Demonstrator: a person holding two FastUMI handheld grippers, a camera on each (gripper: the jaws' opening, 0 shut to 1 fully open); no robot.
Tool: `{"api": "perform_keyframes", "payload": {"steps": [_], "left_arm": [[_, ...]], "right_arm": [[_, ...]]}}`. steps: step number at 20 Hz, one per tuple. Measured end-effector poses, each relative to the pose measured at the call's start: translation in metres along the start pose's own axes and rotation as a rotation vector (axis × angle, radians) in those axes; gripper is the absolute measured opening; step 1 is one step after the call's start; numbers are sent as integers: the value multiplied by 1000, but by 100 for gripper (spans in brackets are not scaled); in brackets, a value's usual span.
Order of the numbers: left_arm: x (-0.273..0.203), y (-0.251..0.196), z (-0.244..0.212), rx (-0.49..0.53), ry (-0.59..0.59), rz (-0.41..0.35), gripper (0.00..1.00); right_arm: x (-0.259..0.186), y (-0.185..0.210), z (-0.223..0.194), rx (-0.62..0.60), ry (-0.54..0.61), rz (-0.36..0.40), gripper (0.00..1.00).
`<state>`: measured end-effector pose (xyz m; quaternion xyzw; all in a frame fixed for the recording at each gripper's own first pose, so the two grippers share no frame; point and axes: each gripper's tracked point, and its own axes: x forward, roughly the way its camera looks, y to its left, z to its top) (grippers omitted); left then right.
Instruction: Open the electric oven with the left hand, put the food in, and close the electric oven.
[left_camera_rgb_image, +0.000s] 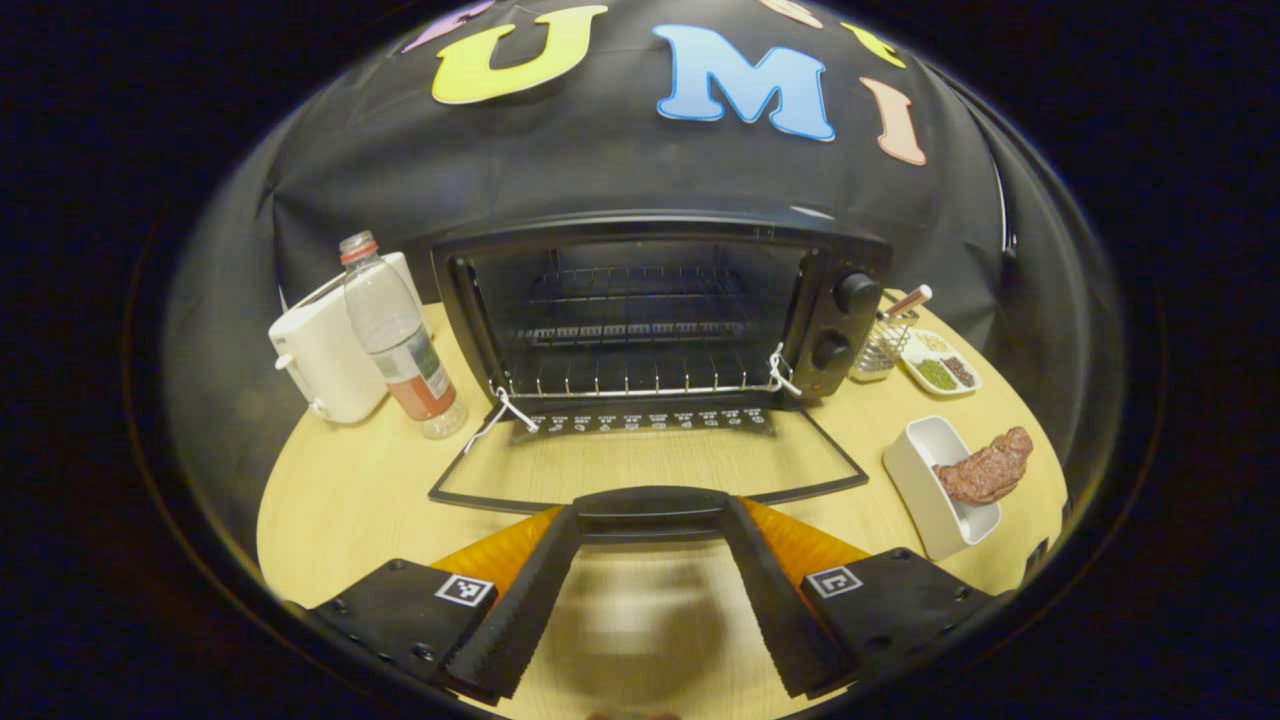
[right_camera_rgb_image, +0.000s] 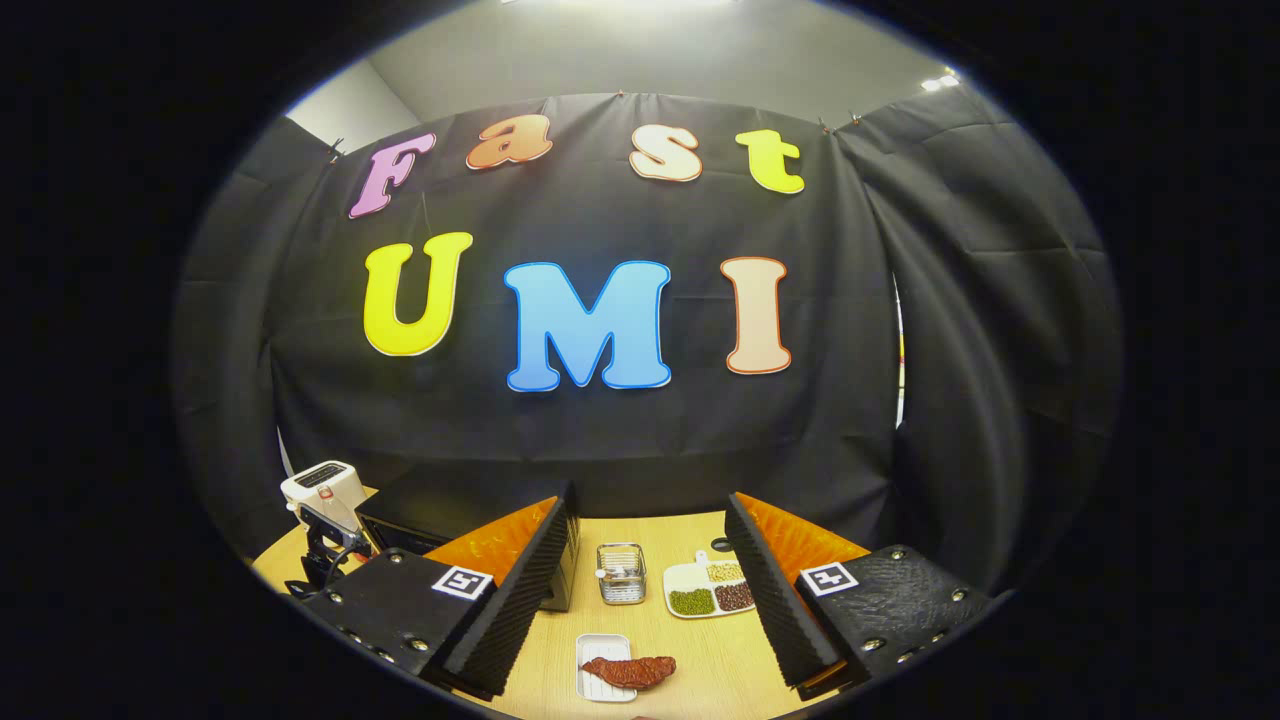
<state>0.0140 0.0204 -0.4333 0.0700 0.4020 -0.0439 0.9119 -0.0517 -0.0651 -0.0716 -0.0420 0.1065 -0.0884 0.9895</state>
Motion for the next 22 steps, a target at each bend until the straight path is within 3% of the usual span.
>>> {"api": "perform_keyframes", "payload": {"steps": [4, 7, 12, 14, 15, 19, 22], "left_arm": [[6, 8, -7, 16, 3, 9, 100], [-11, 13, 27, -16, -76, 17, 98], [-89, 8, 134, -24, -340, 18, 100], [-132, 6, 178, -42, -445, 14, 91], [-152, 4, 196, -53, -496, 10, 100], [-228, -5, 251, -75, -662, 1, 100], [-260, -17, 270, -79, -728, -15, 90]], "right_arm": [[-3, -4, -7, -5, 19, -13, 96], [-2, -6, -14, 2, 36, -12, 96], [6, -12, -31, 70, 88, 12, 96], [10, -16, -34, 102, 100, 25, 96], [12, -19, -35, 116, 103, 35, 96], [18, -35, -35, 148, 88, 41, 98], [24, -44, -46, 182, 110, 64, 99]]}}
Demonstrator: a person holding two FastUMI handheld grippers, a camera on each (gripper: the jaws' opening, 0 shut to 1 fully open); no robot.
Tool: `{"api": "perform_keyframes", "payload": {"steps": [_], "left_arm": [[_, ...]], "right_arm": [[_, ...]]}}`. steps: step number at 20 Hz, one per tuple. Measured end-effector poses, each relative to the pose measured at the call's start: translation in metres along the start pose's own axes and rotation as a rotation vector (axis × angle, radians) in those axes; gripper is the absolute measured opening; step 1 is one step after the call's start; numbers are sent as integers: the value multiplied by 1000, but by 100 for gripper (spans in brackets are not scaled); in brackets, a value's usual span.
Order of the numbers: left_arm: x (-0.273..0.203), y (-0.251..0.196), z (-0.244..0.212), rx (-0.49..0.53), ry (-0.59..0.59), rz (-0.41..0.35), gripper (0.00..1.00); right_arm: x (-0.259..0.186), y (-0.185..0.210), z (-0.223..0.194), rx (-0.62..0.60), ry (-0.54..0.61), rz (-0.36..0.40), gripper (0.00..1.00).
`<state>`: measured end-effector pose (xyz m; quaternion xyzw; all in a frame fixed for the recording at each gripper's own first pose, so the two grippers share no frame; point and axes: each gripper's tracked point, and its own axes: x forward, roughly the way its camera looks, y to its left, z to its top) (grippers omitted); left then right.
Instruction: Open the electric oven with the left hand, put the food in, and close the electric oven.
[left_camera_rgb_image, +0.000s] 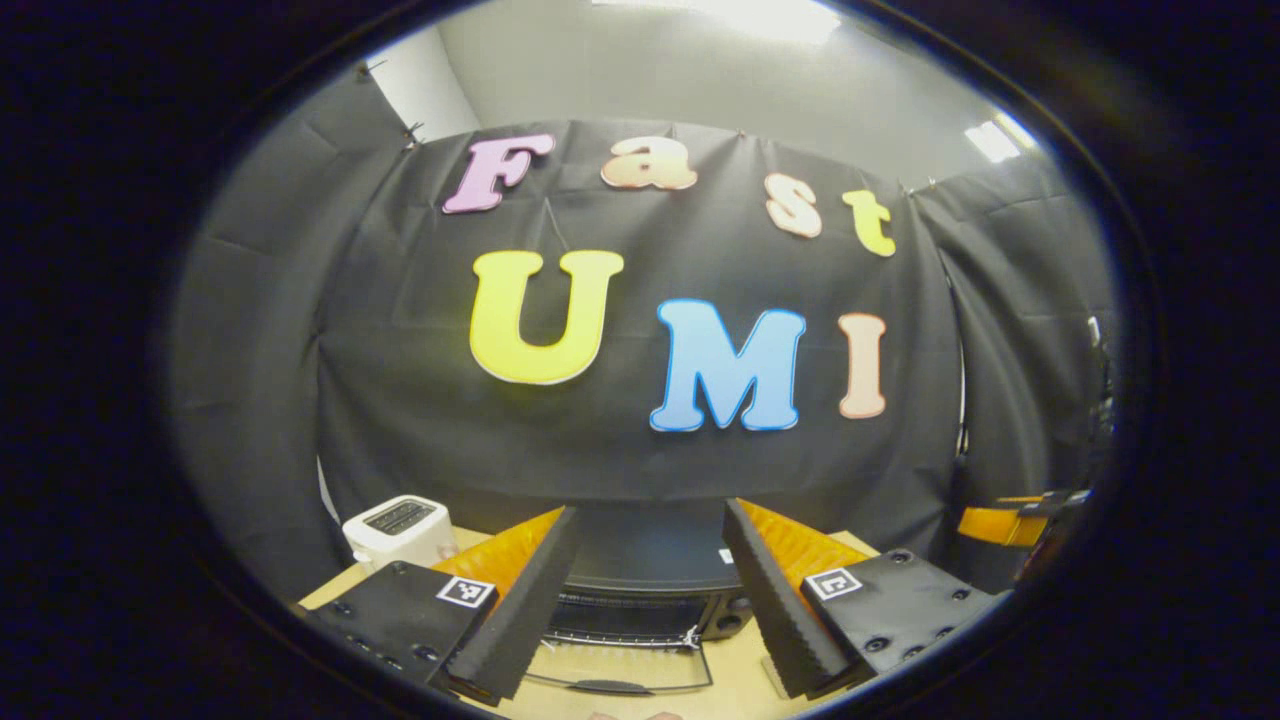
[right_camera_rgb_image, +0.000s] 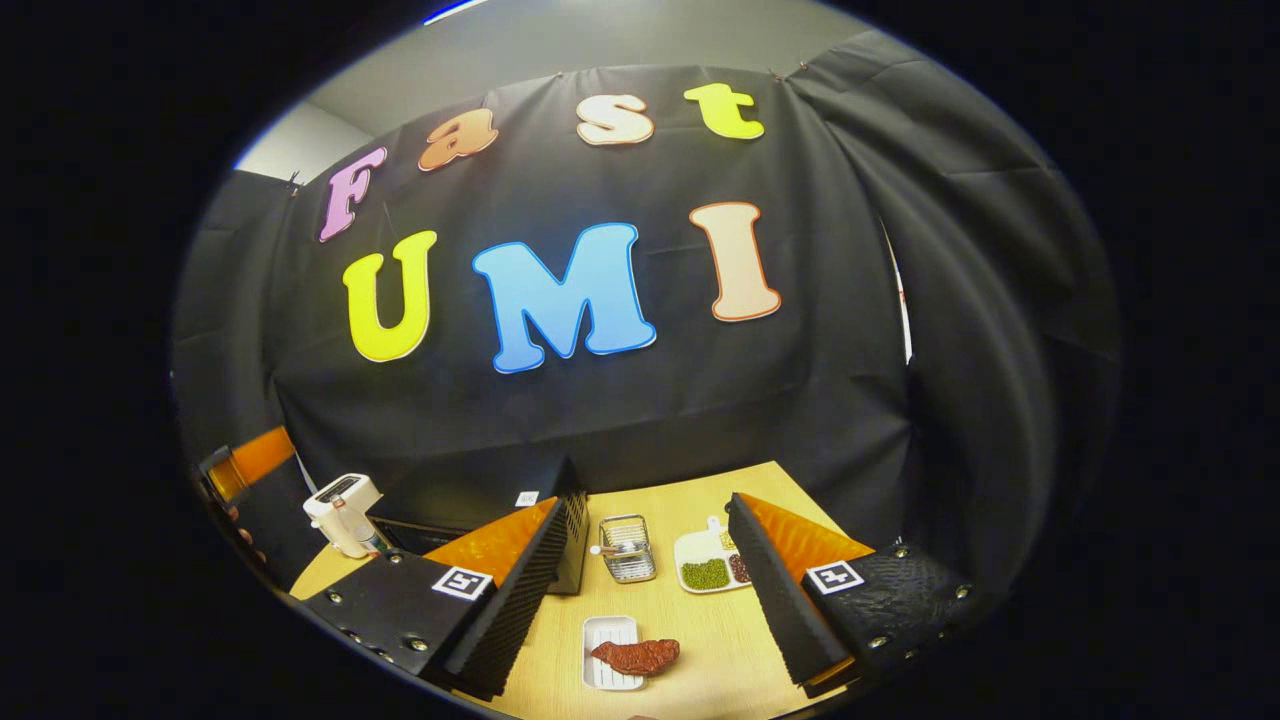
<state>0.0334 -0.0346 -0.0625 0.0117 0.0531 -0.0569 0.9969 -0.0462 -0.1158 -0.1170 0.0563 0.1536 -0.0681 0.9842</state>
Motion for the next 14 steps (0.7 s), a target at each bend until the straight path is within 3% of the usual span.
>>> {"api": "perform_keyframes", "payload": {"steps": [1, 5, 14], "left_arm": [[-3, -5, 7, 5, -9, -4, 100], [-8, -19, 7, 4, 4, -12, 100], [-8, -29, 3, 16, 40, 36, 100]], "right_arm": [[2, -5, -7, 19, 19, 7, 98], [16, -19, -53, 130, 147, 69, 98], [46, -42, -200, 355, 489, 188, 95]]}}
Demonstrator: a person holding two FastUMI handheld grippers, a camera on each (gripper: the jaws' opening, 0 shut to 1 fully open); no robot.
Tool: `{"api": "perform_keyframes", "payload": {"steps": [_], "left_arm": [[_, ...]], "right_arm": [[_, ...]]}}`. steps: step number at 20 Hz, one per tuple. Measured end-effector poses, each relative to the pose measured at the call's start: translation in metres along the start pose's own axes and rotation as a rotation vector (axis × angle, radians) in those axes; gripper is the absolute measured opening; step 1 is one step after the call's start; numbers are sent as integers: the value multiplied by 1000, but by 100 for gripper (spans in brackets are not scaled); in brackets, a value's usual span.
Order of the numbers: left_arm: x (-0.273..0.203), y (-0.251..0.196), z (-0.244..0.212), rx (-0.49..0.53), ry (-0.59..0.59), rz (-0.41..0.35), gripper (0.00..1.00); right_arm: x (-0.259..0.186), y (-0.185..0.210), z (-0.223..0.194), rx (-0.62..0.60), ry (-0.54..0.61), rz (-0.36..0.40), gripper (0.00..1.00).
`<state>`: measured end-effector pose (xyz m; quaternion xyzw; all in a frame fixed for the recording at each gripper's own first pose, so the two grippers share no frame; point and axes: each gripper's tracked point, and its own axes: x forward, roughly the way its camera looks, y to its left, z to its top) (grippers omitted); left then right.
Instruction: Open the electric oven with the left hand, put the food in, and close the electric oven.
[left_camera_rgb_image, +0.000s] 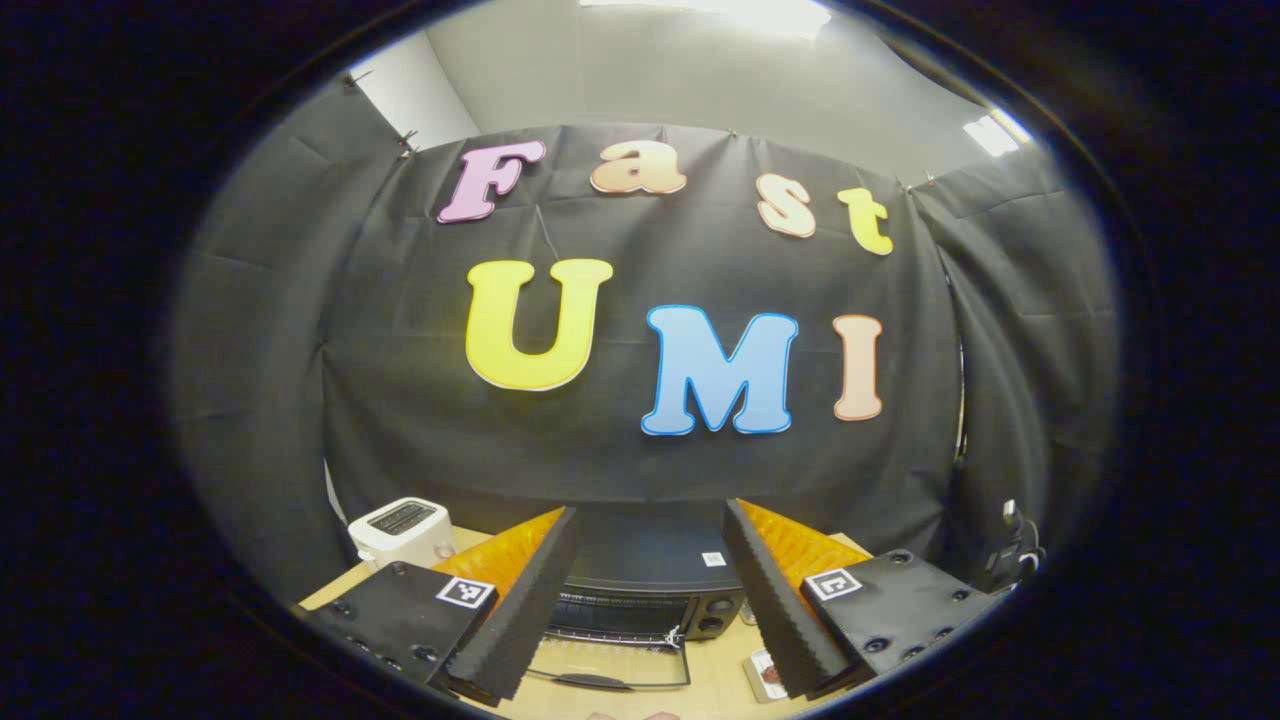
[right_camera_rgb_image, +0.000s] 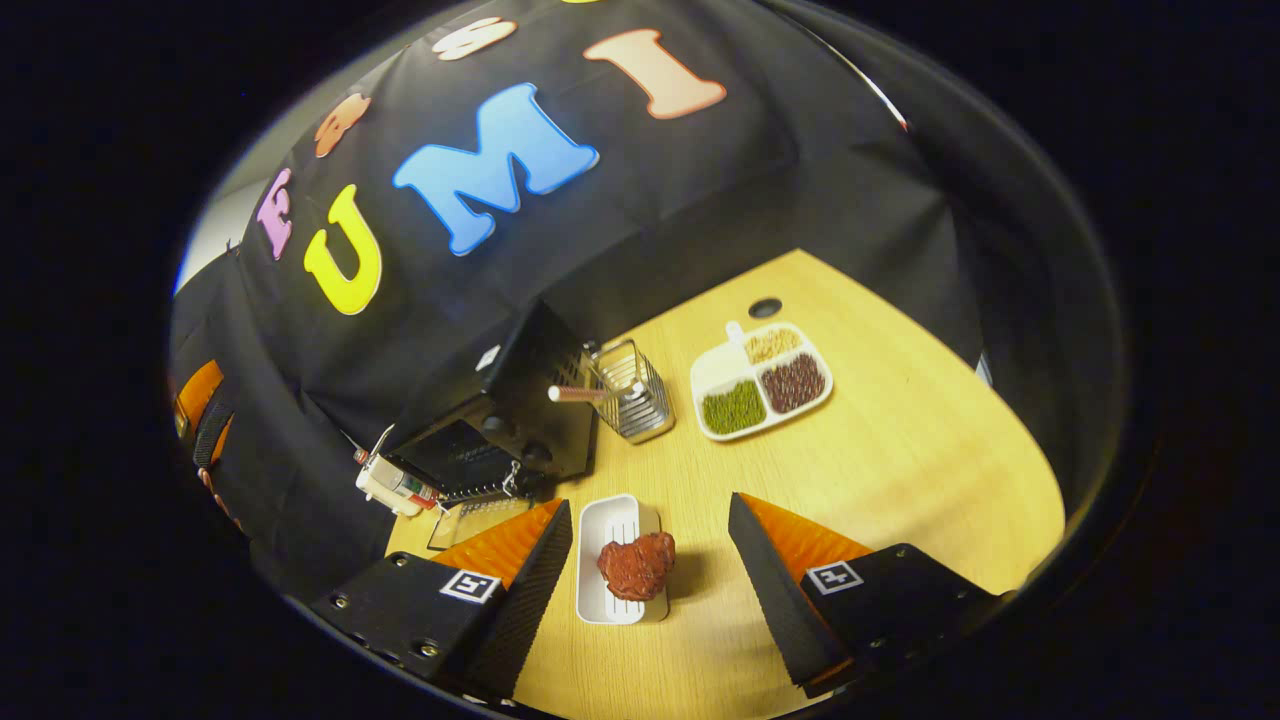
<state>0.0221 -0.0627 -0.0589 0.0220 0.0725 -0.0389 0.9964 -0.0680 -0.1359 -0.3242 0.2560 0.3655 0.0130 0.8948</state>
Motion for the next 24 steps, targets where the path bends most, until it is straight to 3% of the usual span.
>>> {"api": "perform_keyframes", "payload": {"steps": [7, 12, 13, 14, 15, 16, 17, 18, 24], "left_arm": [[-2, -2, -9, 15, 43, 74, 97], [-9, 1, -13, 33, 62, 122, 98], [-11, 1, -12, 32, 60, 127, 99], [-13, 2, -12, 33, 57, 130, 100], [-13, 3, -12, 35, 57, 131, 100], [-13, 4, -14, 35, 60, 128, 97], [-13, 5, -15, 34, 62, 125, 91], [-12, 6, -14, 29, 61, 119, 100], [-6, 10, -9, 22, 41, 41, 100]], "right_arm": [[38, -9, -54, 94, 170, 121, 92], [55, -1, -61, 173, 206, 176, 56], [54, 2, -64, 189, 220, 195, 34], [65, 6, -70, 216, 224, 207, 33], [55, 4, -63, 223, 231, 200, 18], [53, 6, -62, 224, 229, 212, 18], [53, 9, -58, 240, 218, 216, 8], [53, 11, -57, 243, 214, 221, 12], [30, 28, -39, 230, 142, 221, 12]]}}
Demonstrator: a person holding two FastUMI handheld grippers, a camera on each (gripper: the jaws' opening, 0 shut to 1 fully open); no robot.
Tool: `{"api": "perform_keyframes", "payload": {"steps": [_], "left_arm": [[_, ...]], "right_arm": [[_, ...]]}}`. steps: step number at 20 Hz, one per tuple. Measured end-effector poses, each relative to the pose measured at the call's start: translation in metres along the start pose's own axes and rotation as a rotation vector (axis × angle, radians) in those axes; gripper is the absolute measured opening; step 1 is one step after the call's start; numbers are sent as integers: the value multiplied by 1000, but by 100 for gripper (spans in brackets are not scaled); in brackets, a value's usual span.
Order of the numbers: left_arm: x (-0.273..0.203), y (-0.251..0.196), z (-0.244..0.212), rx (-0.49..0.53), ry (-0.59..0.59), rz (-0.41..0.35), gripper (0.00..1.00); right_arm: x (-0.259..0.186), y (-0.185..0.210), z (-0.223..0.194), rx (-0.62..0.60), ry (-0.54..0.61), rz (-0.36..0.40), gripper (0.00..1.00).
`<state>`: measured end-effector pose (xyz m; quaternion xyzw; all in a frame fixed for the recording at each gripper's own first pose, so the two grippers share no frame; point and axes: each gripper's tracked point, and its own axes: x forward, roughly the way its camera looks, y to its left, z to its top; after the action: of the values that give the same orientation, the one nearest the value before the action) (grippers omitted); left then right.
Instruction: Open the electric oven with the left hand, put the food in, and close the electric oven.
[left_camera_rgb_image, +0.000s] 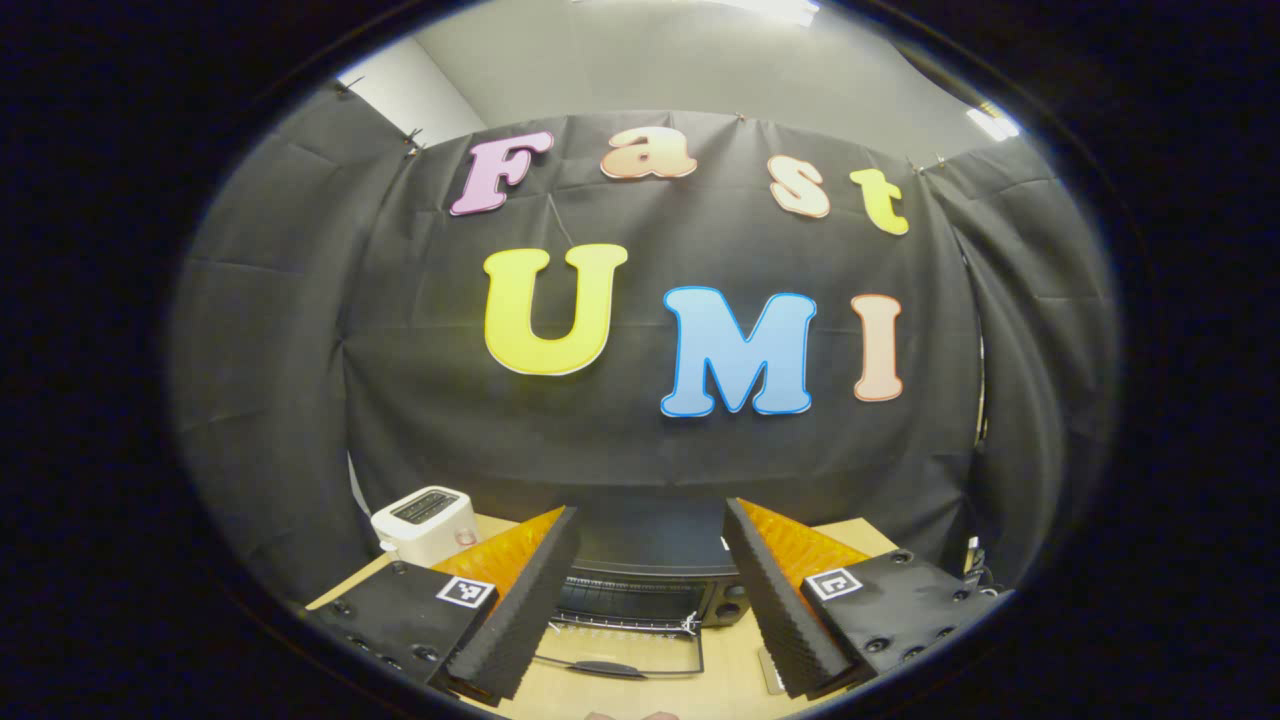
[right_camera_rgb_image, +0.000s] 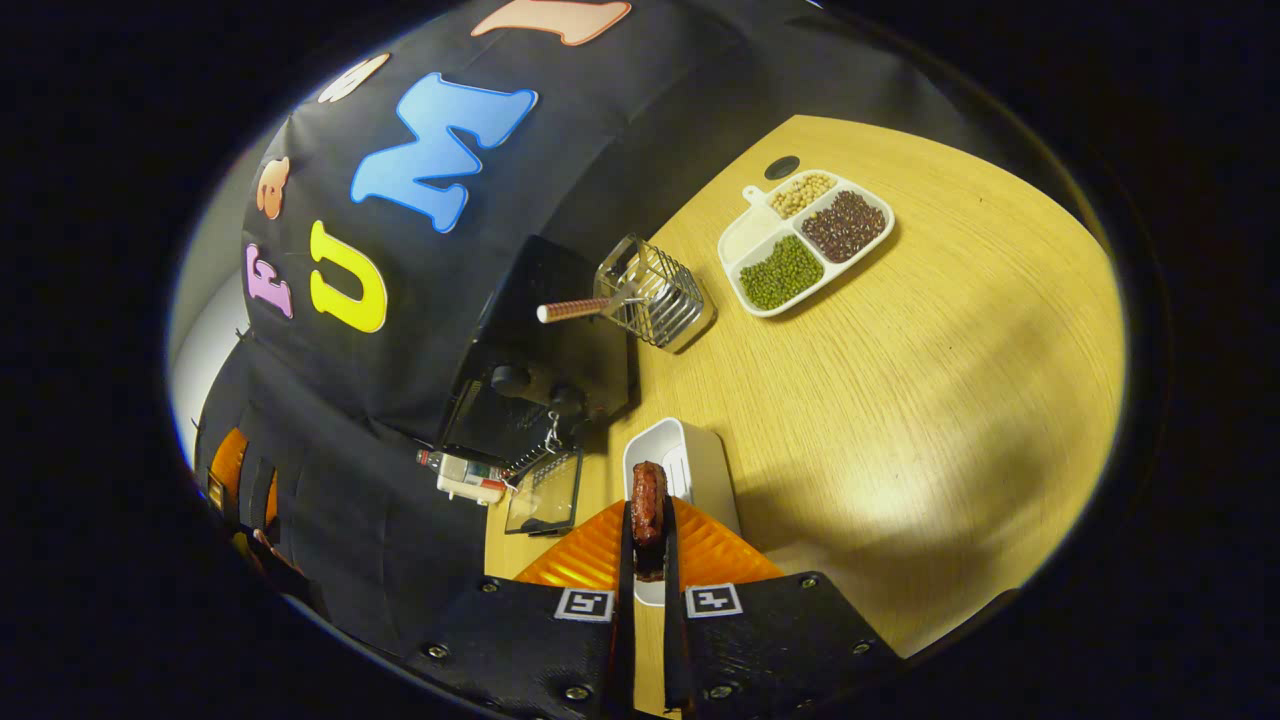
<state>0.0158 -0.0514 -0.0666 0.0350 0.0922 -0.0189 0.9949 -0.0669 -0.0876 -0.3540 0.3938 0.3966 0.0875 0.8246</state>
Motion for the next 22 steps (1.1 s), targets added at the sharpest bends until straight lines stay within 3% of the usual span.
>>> {"api": "perform_keyframes", "payload": {"steps": [6, 10, 16, 20, 22], "left_arm": [[-8, 21, 10, 8, -36, -70, 100], [-14, 45, 7, -2, -36, -96, 100], [-17, 91, -2, 3, -25, -93, 100], [-17, 122, -12, 6, -1, -77, 97], [-17, 139, -19, 4, 17, -59, 100]], "right_arm": [[-26, 83, 5, 50, -80, 155, 12], [-16, 146, -4, 56, -90, 250, 12], [71, 200, -19, 61, -62, 271, 12], [148, 210, -21, 125, -62, 243, 12], [183, 207, -23, 158, -67, 211, 12]]}}
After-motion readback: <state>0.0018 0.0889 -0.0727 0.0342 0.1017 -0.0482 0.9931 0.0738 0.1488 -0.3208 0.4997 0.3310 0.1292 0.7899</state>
